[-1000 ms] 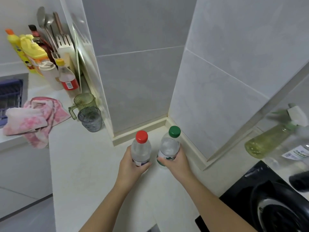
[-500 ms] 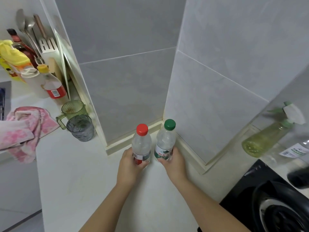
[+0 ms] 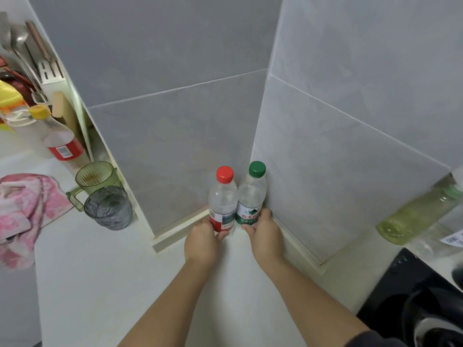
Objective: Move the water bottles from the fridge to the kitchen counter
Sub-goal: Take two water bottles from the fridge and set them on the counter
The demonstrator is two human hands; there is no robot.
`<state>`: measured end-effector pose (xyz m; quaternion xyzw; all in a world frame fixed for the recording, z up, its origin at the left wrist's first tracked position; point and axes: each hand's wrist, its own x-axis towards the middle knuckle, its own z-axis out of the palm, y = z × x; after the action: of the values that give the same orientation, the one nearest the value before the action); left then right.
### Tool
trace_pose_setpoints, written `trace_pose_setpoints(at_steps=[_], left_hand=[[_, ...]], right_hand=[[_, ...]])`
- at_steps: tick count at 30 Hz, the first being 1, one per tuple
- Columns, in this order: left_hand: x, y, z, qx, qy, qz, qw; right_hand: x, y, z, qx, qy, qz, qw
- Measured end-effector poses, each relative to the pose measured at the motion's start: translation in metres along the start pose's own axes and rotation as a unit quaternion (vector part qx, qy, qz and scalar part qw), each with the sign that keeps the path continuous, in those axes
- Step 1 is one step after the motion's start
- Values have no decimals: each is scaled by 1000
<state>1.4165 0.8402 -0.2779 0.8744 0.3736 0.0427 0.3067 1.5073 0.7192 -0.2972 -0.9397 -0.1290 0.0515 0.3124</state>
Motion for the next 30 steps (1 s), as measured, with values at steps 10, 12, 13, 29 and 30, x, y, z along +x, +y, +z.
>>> trace_pose_setpoints(at_steps=[10, 12, 13, 29, 30], left_hand=[[2, -3, 1, 18, 2, 4, 1000], [-1, -5, 0, 27, 10, 6, 1000], [-1, -5, -1, 32, 12, 7, 999], [2, -7, -3, 37, -9, 11, 999], [1, -8, -5, 39, -13, 12, 999]], right_hand=[[10, -5, 0, -8, -20, -19, 1000], [14, -7, -1, -13, -30, -33, 999], [15, -8, -1, -13, -32, -35, 999], [12, -7, -5, 5, -48, -26, 998], [9, -7, -7, 8, -55, -21, 998]])
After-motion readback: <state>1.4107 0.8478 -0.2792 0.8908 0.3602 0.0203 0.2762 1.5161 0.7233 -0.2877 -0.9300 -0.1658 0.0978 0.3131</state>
